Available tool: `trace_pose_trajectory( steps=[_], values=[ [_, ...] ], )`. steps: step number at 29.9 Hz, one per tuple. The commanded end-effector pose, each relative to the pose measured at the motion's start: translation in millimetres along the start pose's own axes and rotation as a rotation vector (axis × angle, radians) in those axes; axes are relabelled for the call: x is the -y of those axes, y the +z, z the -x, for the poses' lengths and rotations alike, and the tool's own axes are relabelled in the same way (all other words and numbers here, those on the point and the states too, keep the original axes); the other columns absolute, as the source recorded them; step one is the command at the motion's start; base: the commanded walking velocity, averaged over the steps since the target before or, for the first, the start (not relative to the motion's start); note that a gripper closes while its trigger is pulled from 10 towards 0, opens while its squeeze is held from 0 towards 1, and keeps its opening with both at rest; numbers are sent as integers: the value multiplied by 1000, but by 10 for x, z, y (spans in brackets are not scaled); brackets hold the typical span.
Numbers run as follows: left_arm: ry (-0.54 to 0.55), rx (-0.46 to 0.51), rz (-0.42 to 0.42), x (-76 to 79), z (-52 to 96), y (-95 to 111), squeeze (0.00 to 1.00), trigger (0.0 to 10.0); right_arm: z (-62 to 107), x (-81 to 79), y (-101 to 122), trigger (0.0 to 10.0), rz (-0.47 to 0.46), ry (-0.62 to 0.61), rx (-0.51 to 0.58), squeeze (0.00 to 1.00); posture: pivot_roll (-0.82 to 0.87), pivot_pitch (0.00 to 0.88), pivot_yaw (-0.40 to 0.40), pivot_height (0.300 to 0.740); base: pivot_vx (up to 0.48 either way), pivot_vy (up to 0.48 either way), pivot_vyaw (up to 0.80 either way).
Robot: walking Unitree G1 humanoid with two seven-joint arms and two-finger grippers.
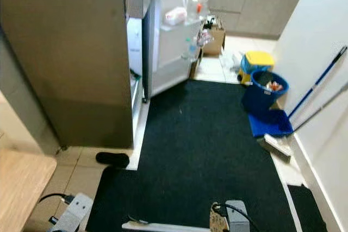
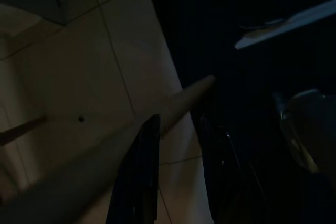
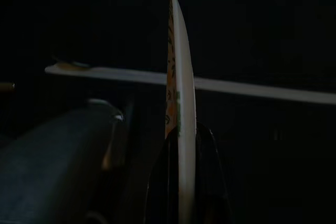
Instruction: Restocking fridge
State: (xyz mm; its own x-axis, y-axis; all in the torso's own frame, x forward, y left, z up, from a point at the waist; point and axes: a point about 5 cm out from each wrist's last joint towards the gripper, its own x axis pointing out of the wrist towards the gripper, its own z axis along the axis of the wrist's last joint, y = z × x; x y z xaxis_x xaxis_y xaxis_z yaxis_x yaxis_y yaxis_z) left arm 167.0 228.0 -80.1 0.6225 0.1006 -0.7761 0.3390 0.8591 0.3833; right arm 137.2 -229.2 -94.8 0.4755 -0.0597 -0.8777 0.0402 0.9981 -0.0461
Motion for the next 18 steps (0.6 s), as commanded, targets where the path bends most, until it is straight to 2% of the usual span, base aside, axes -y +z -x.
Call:
trace_pose_trajectory(
  steps=[1,8,18],
  values=[
    [5,4,0,-20,-8,24,294,10000,6,46,12,10000,2,-14,5,0,44,0,-42,740,364,0,0],
    [5,2,-2,-16,-6,17,298,10000,7,47,7,10000,-6,-15,4,0,44,0,-41,740,365,0,0],
    [2,0,-5,-18,-11,25,302,10000,7,57,12,10000,-27,-20,7,0,41,0,-40,740,366,0,-651]
  ],
)
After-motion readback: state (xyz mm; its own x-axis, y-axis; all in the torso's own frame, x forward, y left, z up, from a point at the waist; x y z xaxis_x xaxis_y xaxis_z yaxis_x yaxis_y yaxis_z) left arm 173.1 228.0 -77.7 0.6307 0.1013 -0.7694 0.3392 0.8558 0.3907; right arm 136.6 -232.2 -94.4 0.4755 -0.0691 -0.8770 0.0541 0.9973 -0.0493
